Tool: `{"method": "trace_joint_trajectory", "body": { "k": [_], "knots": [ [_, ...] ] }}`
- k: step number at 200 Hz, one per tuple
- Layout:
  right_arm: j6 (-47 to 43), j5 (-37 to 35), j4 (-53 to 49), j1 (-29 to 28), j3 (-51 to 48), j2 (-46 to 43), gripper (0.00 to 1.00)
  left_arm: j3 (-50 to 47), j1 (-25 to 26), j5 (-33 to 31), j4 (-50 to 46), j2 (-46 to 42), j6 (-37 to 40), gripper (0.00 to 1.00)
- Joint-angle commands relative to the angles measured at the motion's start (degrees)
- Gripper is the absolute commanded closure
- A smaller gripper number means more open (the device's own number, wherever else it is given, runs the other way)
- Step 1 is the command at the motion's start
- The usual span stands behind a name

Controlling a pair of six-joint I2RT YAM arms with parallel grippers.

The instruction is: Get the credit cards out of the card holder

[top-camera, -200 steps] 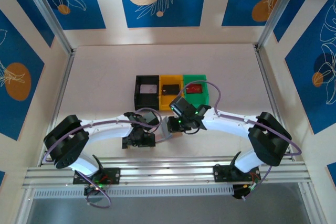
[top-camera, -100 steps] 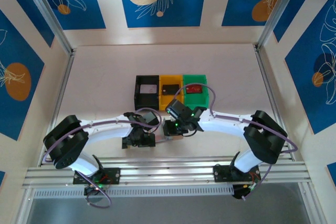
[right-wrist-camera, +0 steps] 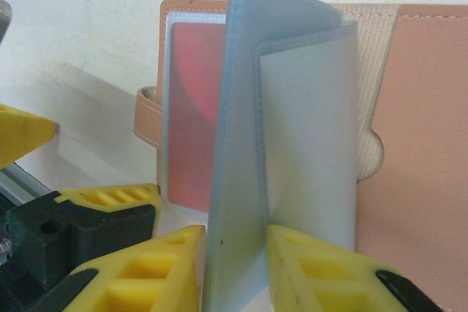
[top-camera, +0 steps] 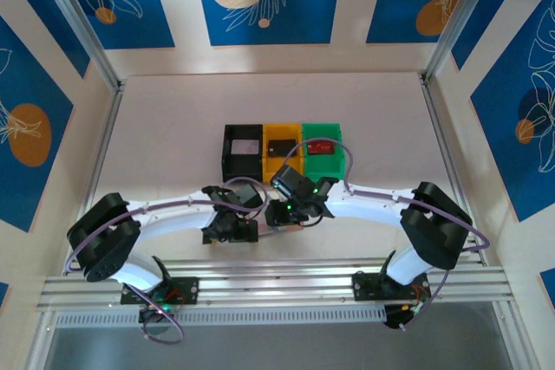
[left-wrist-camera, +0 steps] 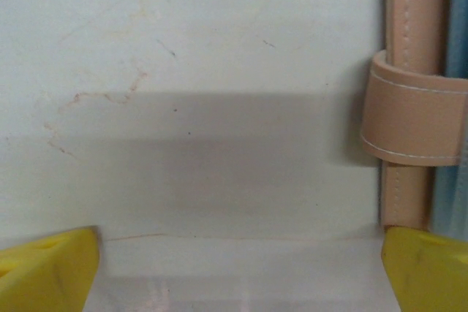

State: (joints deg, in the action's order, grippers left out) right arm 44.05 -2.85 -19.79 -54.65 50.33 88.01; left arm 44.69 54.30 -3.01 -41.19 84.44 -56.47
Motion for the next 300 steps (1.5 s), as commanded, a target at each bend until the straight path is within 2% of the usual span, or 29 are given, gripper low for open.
{"method": "trace_joint_trajectory", "body": {
  "k": [1,79,112,163,189,277,300],
  "knots": [
    [0.4,-1.0,-2.3,-0.5,1.5,0.1,0.7,1.7,0.6,-0.9,-2.1,-1.9,1.4,0.01],
    [0.6,-3.2,-4.6,0.0,1.1,-1.9,0.66,2.1,0.4,-1.8,-3.4,-3.3,1.5,0.01],
    [0.2,-3.0,-4.6,0.0,0.8,-3.4,0.62,2.5,0.4,-2.0,-3.8,-3.3,1.6,0.01],
    [0.5,-4.8,-7.2,0.2,1.5,-4.4,0.61,2.8,0.3,-2.3,-4.2,-3.2,1.8,0.01],
    [0.6,-4.6,-7.4,0.4,1.7,-4.4,0.63,2.6,0.2,-2.7,-4.1,-3.3,1.5,0.01],
    [0.0,-6.1,-9.6,0.6,2.8,-6.0,0.8,2.5,-0.2,-3.1,-1.4,-3.4,0.6,0.04],
    [0.1,-6.1,-9.8,0.6,2.9,-6.3,0.81,2.7,-0.3,-2.9,-0.5,-3.6,0.1,0.05]
  ]
}}
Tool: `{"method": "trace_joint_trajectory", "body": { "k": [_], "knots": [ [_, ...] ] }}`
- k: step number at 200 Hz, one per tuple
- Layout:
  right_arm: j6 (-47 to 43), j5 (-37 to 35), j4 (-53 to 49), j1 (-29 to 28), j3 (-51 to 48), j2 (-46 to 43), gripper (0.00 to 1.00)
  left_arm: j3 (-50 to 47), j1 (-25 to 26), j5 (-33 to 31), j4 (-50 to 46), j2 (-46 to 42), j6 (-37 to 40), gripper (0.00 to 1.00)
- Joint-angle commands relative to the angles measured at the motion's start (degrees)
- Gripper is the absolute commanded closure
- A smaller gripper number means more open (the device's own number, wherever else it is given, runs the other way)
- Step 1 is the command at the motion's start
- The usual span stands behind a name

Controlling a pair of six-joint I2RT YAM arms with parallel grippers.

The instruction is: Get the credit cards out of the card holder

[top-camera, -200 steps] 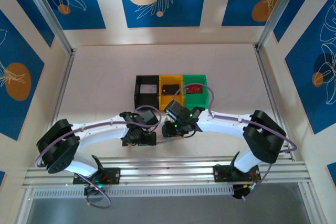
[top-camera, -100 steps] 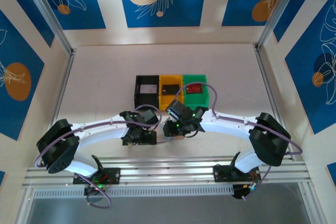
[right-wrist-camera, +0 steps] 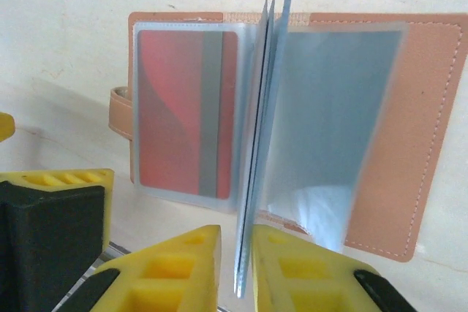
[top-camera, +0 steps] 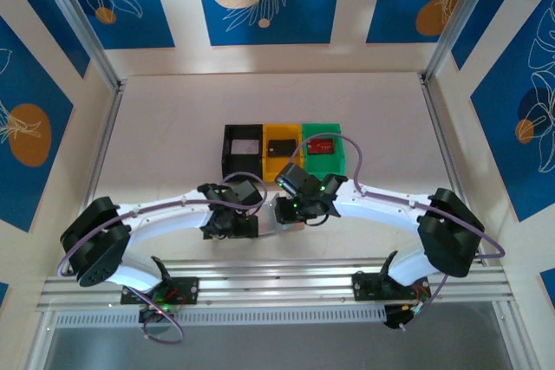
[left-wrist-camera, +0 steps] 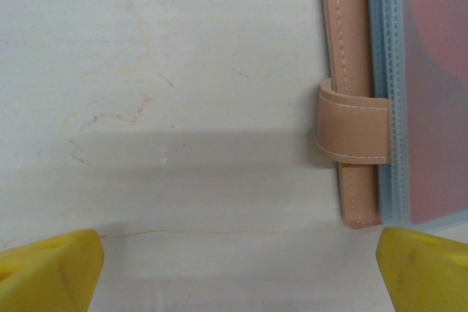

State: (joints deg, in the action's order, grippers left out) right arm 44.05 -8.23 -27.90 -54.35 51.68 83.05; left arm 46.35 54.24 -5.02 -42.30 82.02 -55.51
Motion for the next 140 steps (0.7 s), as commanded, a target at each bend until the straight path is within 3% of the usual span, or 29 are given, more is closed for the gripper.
{"method": "trace_joint_trajectory", "body": {
  "k": [1,74,140],
  "knots": [
    [0.1,-0.7,-1.6,0.3,1.6,-1.4,0.81,1.0,-0.3,-0.9,0.6,-1.2,-0.8,0.05],
    [0.1,1.3,0.3,-0.7,2.1,-0.4,0.85,0.5,-0.3,-0.8,0.7,-2.2,-1.3,0.05],
    [0.0,1.3,-0.1,-1.4,3.0,-0.3,0.8,0.1,-0.3,-0.7,0.8,-3.1,-1.8,0.05]
  ]
}}
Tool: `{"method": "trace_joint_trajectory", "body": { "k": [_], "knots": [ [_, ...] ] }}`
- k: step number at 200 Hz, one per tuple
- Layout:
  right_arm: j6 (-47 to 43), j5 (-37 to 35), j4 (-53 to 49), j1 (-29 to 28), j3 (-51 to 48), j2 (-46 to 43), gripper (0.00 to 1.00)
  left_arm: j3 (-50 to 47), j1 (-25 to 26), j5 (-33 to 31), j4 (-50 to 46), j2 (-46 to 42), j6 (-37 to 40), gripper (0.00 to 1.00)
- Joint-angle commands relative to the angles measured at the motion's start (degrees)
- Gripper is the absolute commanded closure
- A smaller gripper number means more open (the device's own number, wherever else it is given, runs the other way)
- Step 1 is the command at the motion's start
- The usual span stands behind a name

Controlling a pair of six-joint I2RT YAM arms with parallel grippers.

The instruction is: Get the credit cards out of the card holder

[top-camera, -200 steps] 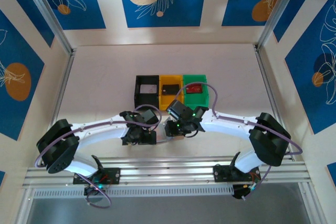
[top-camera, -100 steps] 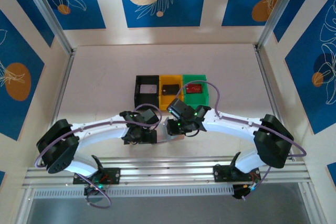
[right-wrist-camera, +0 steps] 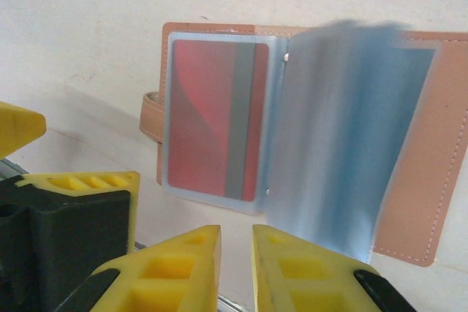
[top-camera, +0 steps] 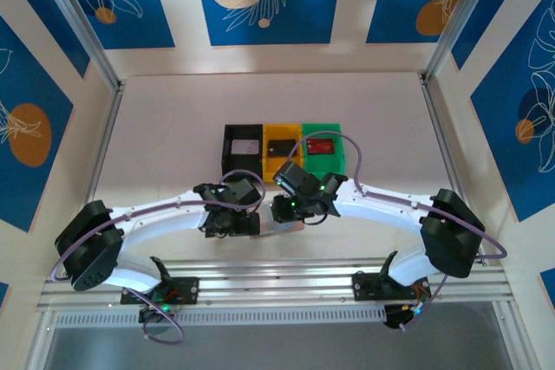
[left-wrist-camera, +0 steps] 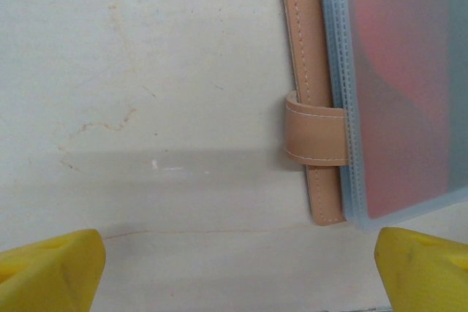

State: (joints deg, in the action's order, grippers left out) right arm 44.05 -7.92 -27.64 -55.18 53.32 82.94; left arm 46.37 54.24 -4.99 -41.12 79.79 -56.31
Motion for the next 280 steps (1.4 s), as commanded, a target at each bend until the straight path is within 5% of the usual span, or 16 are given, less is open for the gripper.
{"method": "trace_joint_trajectory", "body": {
  "k": [1,36,62,111,280],
  "knots": [
    [0.0,1.0,-0.3,-0.6,1.4,-0.1,0.8,0.0,-0.3,-0.6,-0.4,-0.9,-1.1,0.05],
    [0.1,1.0,-0.3,-0.6,1.2,0.0,0.8,0.2,-0.3,-0.1,0.3,-0.3,-1.2,0.05],
    [0.8,1.1,-2.1,2.6,0.5,0.6,0.69,0.5,-0.4,-0.7,-0.5,0.3,-1.0,0.05],
    [-1.1,2.8,-2.1,6.3,-0.2,3.6,0.64,1.1,-0.8,-0.5,-2.6,4.2,-1.3,0.04],
    [-1.6,-2.3,1.1,6.9,-2.8,8.9,0.64,1.7,-1.0,0.2,-2.7,12.0,-1.6,0.03]
  ]
}}
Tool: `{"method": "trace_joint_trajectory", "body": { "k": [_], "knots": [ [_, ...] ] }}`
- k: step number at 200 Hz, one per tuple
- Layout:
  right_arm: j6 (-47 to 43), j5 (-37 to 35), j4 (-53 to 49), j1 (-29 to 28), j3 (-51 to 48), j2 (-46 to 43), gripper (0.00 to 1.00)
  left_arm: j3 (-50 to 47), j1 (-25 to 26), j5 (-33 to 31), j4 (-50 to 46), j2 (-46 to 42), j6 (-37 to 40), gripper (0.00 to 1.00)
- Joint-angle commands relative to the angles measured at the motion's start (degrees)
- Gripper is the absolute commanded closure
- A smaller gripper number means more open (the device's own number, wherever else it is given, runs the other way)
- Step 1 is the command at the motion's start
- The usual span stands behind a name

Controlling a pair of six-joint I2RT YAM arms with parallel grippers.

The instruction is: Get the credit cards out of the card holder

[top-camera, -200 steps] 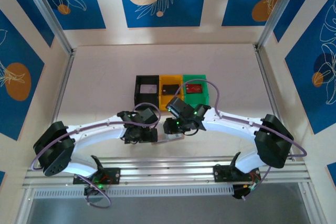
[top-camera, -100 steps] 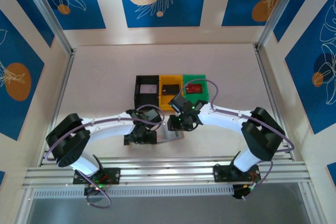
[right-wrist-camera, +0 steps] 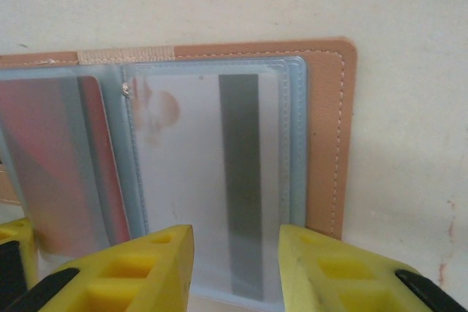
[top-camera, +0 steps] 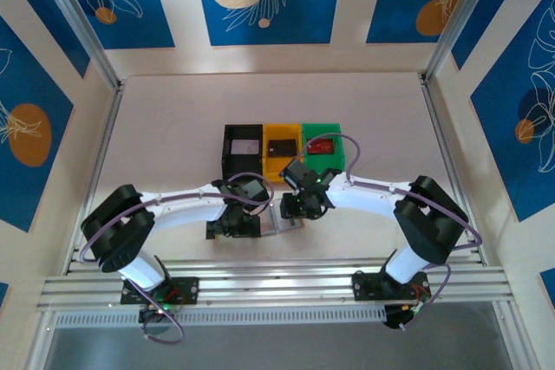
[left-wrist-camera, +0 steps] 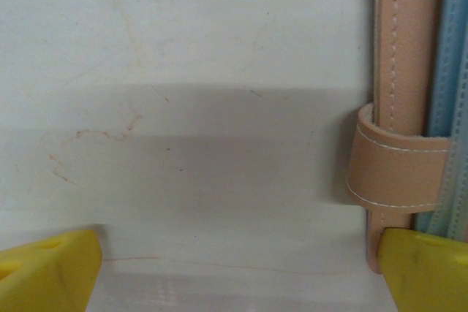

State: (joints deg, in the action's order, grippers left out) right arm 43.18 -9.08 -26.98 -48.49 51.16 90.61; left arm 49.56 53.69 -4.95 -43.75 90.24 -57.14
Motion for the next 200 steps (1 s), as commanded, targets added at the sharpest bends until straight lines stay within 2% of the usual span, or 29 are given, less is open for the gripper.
{"method": "trace_joint_trajectory", "body": {
  "k": [1,133,179,200],
  "knots": [
    [-0.7,-1.1,0.4,0.2,-0.7,1.2,0.64,-1.6,-0.4,0.2,-0.1,1.6,-0.8,0.02],
    [-1.3,-3.2,0.3,-1.0,-0.3,3.0,0.64,-2.3,-0.4,0.8,0.5,1.4,-0.7,0.03],
    [-2.7,-0.3,1.4,-1.5,0.1,3.8,0.64,-2.4,-0.3,1.0,0.9,1.4,-0.7,0.03],
    [-2.3,-2.7,-0.3,-1.8,0.7,3.9,0.63,-2.5,-0.3,1.0,0.9,1.4,-0.8,0.03]
  ]
}}
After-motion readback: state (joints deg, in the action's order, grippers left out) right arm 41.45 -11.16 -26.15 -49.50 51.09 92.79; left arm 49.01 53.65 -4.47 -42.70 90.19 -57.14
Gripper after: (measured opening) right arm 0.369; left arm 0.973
